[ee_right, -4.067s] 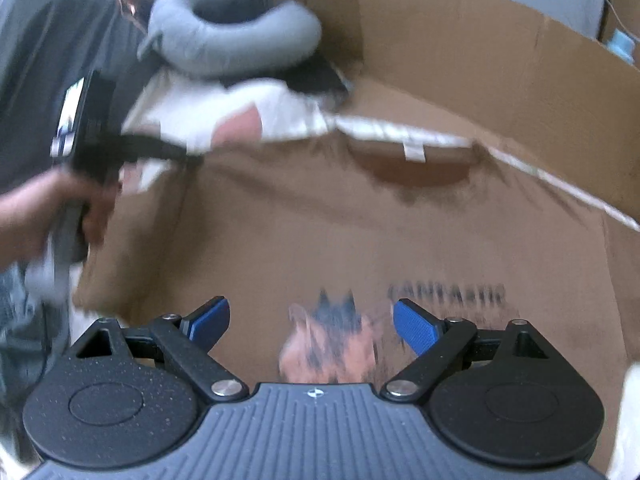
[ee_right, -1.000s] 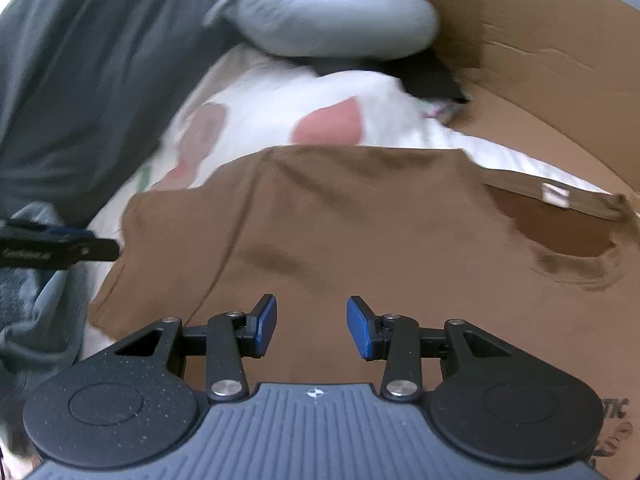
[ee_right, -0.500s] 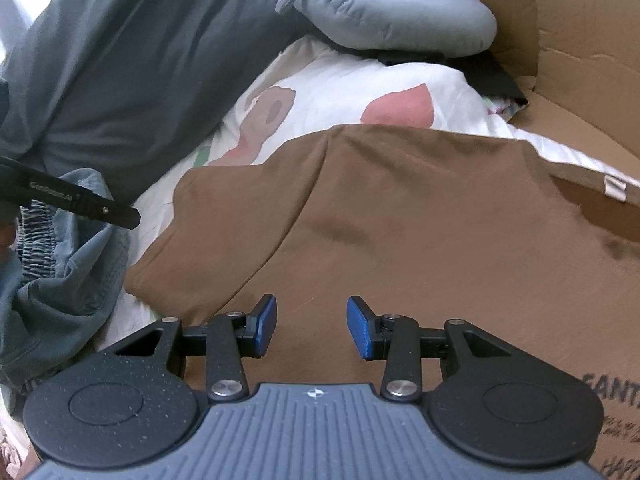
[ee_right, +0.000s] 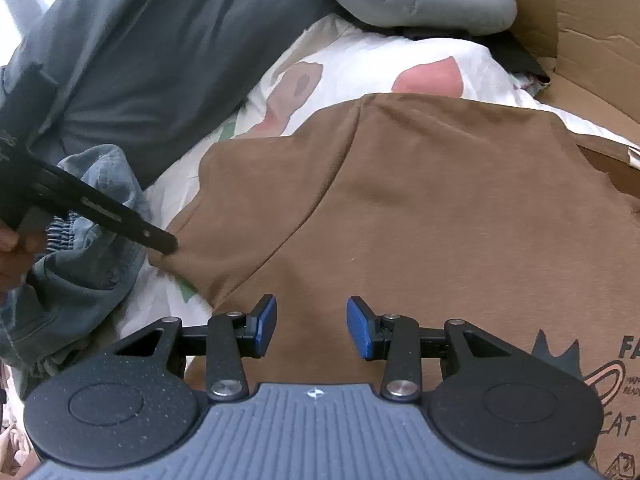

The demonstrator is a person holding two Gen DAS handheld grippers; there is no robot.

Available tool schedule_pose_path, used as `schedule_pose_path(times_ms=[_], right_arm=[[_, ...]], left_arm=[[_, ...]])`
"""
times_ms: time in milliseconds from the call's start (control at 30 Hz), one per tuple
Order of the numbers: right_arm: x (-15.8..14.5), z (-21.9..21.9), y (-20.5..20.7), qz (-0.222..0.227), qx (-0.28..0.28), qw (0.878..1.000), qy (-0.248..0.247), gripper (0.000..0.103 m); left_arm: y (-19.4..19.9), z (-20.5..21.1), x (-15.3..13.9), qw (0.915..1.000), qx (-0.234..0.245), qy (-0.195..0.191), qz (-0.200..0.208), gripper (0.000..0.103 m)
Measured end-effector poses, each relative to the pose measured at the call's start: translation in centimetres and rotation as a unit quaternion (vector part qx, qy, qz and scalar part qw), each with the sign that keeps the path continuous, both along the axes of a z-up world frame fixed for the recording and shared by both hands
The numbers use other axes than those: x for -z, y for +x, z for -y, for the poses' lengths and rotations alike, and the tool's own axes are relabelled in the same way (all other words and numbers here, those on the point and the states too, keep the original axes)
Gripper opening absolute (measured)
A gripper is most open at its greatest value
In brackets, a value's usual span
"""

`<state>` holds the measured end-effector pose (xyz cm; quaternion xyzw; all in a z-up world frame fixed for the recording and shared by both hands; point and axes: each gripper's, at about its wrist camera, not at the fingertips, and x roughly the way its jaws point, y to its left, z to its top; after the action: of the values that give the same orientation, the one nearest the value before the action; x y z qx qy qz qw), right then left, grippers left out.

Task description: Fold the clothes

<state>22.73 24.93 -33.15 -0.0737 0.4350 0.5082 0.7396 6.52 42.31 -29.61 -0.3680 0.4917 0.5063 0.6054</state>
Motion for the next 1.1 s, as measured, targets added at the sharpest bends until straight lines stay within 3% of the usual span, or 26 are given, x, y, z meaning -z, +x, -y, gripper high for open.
schedule_pose_path(times_ms=[133,267,333,500,733,867,1100], right_arm=[[0.2,0.0,-0.2,-0.004,-0.006,1.000,-0.001,0.046],[0.7,0.0,-0.2,-0.011,-0.004,1.000,-0.006,0.046],[0.9,-0.1,-0.1,-0.012,-0.003,1.000,-0.007,0.046],[1.1,-0.2,0.0,-0.015,-0.004,1.000,-0.007,0.046],[1.4,-0.4,0.0,-0.014,-0.009,1.000,-0.016,0.045],[1.3,-0.3,0.0,-0.011,-0.010,1.000,-0.017,0.045],[1.0,-0.1,0.0,-0.008,-0.003,1.000,-0.012,0.046]], left_arm=[[0.4,0.3,0.7,0.9999,-0.001,-0.003,-0.015,0.041],[0.8,0.7,1.3,0.9997,-0.004,-0.001,-0.024,0.039],[0.9,1.0,1.4,0.9997,0.003,-0.003,-0.023,0.016],[1.5,1.7,1.2,0.9984,0.010,0.003,-0.055,0.007],[1.4,1.7,1.3,0.9964,-0.006,-0.004,-0.084,0.007],[1.9,2.8,0.0,0.9943,-0.003,0.010,-0.106,0.010],[4.0,2.5,-2.7,0.9964,0.002,0.040,-0.075,0.010]])
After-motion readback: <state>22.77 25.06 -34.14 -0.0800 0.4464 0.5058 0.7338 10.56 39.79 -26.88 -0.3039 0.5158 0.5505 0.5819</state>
